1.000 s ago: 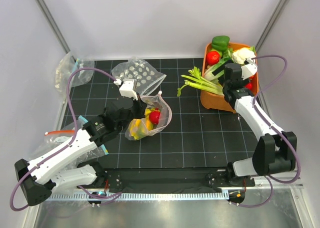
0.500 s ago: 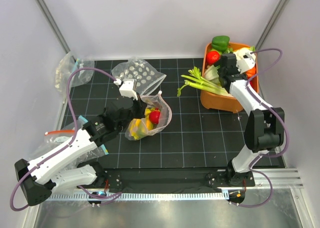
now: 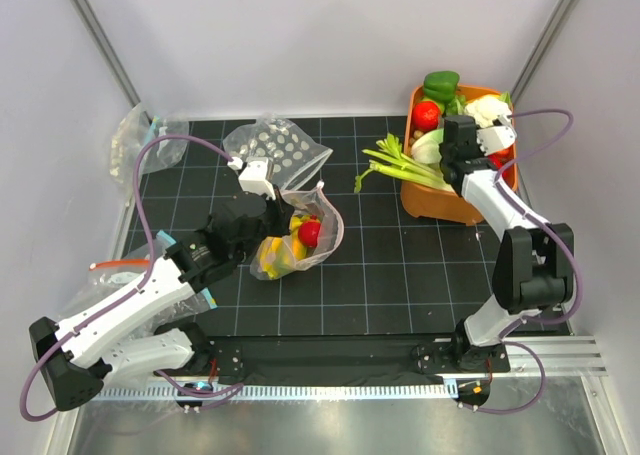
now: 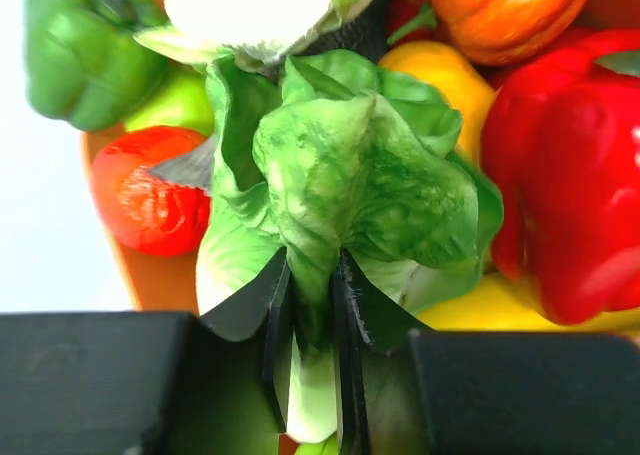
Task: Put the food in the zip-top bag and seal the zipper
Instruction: Pick up the fake vegetable from the bin, then place the fake vegetable in the zipper food storage bag.
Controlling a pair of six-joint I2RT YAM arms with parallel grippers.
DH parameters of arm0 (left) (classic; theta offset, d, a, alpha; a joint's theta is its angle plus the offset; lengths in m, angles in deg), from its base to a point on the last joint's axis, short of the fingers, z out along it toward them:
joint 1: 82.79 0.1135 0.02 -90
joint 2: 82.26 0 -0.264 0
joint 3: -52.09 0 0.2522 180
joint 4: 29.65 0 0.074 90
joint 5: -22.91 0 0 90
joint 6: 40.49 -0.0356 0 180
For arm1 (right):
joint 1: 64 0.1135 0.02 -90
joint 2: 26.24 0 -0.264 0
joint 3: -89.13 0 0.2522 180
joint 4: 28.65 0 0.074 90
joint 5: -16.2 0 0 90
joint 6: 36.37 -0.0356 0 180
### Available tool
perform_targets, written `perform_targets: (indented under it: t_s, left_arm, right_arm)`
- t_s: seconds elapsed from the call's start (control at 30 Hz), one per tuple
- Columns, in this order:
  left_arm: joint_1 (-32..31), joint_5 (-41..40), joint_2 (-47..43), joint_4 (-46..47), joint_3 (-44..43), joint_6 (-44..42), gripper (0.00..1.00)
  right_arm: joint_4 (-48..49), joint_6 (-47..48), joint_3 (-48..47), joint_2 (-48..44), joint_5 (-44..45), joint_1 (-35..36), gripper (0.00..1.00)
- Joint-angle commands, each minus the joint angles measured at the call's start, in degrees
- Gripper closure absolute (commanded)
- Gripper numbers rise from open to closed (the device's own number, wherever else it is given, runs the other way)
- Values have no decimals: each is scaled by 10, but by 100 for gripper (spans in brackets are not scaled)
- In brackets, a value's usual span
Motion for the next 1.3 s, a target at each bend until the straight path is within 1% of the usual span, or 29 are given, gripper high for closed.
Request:
perform_targets:
  t_s: [0.0, 0.23, 0.4, 0.43, 0.5, 0.6, 0.7, 0.83, 0.87, 0.9, 0.97, 1.13, 1.23, 1.27]
  left_arm:
    - [1, 4, -4, 34, -3, -7, 97]
    - [1, 6, 0, 34, -5, -9, 97]
    - [1, 5, -4, 33, -5, -10, 97]
    - [1, 4, -5, 34, -5, -10, 96]
    - [1, 5, 0, 33, -6, -10, 95]
    - [1, 13, 8, 32, -12, -10, 95]
    - [1, 12, 13, 28, -15, -7, 96]
    - [1, 3, 8, 27, -13, -2, 94]
    - [1, 0, 6, 27, -12, -2, 94]
    - [1, -1, 7, 27, -12, -2, 93]
    - [1, -2, 7, 26, -12, -1, 92]
    - [2, -3, 22, 17, -24, 1, 93]
    - [2, 0, 28, 9, -30, 0, 93]
    - [2, 3, 26, 9, -31, 0, 93]
  right_arm:
    - [22, 6, 5, -75, 23, -9, 82]
    - [21, -30, 6, -148, -19, -9, 84]
    - [31, -30, -2, -174, -37, -8, 86]
    - [32, -25, -7, -176, -47, -9, 87]
    - [41, -8, -12, -185, -94, -8, 95]
    - [59, 10, 1, -212, -142, 0, 97]
    - [93, 33, 37, -257, -147, 34, 97]
    - [105, 82, 60, -309, -153, 101, 98]
    - [105, 91, 63, -318, -152, 135, 98]
    - [107, 103, 76, -342, -154, 149, 98]
    - [113, 111, 91, -365, -165, 184, 99]
    - [137, 148, 164, -431, -203, 230, 99]
    - [171, 191, 221, -465, -227, 256, 99]
    - [185, 203, 255, -475, -236, 267, 99]
